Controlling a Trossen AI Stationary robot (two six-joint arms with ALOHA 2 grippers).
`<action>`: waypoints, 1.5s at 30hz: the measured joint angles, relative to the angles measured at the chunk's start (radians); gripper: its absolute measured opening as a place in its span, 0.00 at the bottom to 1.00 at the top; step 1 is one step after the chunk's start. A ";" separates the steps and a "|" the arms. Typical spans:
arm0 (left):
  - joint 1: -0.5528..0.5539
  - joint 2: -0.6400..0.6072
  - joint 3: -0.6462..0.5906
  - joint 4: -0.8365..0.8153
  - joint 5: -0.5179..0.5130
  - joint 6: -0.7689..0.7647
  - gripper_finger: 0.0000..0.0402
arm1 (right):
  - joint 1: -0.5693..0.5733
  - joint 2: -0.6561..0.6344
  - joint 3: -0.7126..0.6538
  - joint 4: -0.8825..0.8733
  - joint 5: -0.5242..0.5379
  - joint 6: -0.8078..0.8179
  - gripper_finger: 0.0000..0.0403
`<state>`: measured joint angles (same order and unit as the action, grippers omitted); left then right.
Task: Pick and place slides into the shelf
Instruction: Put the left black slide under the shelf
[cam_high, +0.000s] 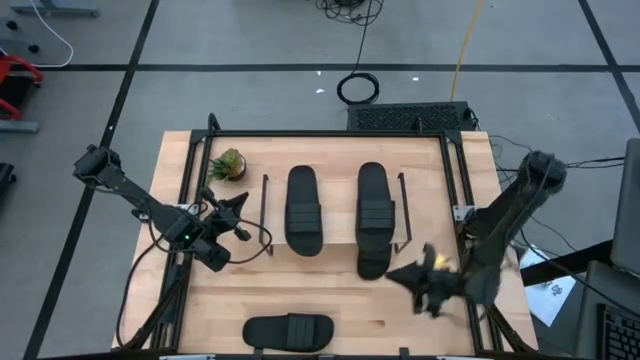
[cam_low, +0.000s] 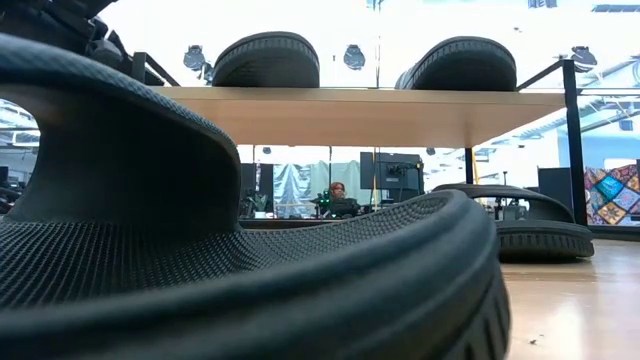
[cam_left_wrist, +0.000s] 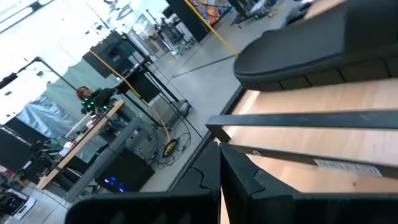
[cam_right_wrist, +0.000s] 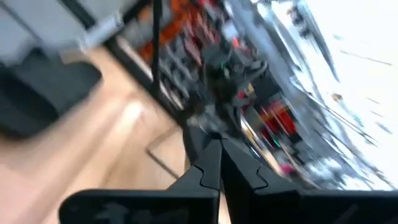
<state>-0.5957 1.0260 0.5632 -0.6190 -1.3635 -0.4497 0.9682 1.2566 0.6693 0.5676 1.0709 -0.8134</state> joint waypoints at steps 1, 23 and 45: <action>0.002 0.000 0.000 0.008 -0.009 0.003 0.00 | -0.005 0.066 0.033 -0.020 0.034 -0.013 0.02; 0.077 -0.047 0.000 0.419 -0.020 0.385 0.00 | -0.225 0.428 0.312 0.003 -0.526 1.061 0.48; 0.077 -0.047 0.000 0.413 -0.005 0.423 0.02 | -0.091 0.424 0.312 0.311 -0.523 0.472 0.48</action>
<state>-0.5182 0.9791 0.5629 -0.2064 -1.3687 -0.0264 0.8775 1.6805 0.9810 0.8782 0.5481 -0.3409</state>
